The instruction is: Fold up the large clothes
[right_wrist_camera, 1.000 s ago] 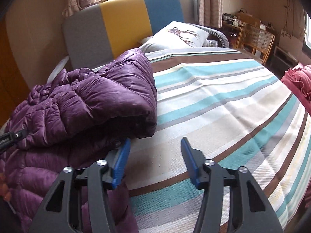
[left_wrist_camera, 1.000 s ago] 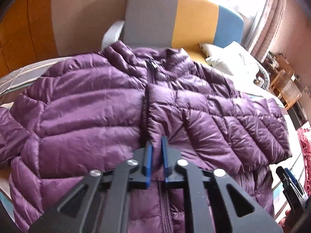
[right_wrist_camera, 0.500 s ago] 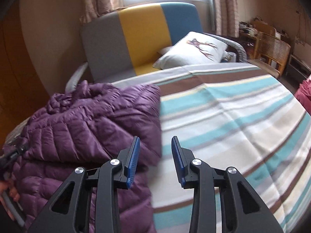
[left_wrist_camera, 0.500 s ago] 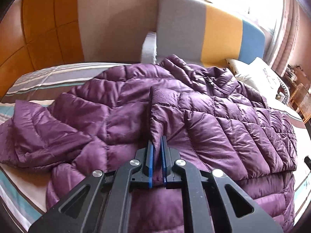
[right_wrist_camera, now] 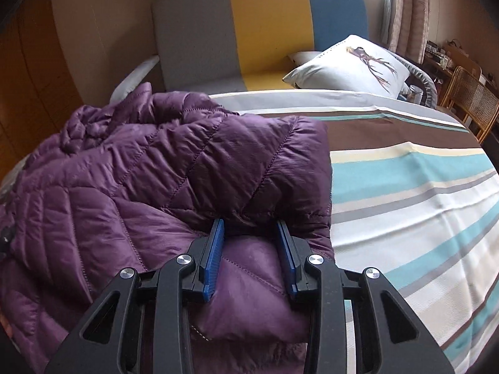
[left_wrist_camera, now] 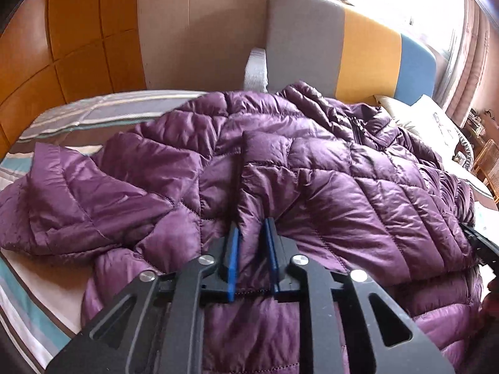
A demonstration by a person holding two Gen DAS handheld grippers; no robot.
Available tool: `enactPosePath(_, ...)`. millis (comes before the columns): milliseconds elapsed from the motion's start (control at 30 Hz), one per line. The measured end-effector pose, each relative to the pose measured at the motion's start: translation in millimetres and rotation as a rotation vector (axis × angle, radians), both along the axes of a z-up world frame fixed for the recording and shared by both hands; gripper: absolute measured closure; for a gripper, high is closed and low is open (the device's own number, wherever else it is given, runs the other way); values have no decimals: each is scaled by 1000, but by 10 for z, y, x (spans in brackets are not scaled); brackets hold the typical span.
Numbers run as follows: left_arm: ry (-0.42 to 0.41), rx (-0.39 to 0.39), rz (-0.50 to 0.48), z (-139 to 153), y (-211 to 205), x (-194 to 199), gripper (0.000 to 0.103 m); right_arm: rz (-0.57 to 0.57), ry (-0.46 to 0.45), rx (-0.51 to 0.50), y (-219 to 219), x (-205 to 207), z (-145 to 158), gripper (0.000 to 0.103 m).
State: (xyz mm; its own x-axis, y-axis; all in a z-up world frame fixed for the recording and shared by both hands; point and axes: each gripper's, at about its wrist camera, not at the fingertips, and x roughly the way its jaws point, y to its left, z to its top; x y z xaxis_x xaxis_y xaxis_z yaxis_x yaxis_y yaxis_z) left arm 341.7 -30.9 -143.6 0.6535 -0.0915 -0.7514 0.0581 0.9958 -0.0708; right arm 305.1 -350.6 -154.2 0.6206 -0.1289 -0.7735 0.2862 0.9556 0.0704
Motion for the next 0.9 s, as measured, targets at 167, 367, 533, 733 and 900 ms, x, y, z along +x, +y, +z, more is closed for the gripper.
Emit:
enactPosePath(167,1,-68,29,73,144,-73,55,-1,-8,12,-27,-33,27,69)
enactPosePath(367,-107,-86,74,394,240,-293,56,-3,-102,19,15,-279,355,69)
enactPosePath(533,-69,-58,-68,449,-276,-49,72,51,-89,42,164,-222,412,69)
enactPosePath(733,-17,30,-148,190,-714,214,79,37,-27,33,188,-101,137,69)
enactPosePath(900,23,-14,-131,-32,-653,290,79,38,-17,-7,238,-77,1,69)
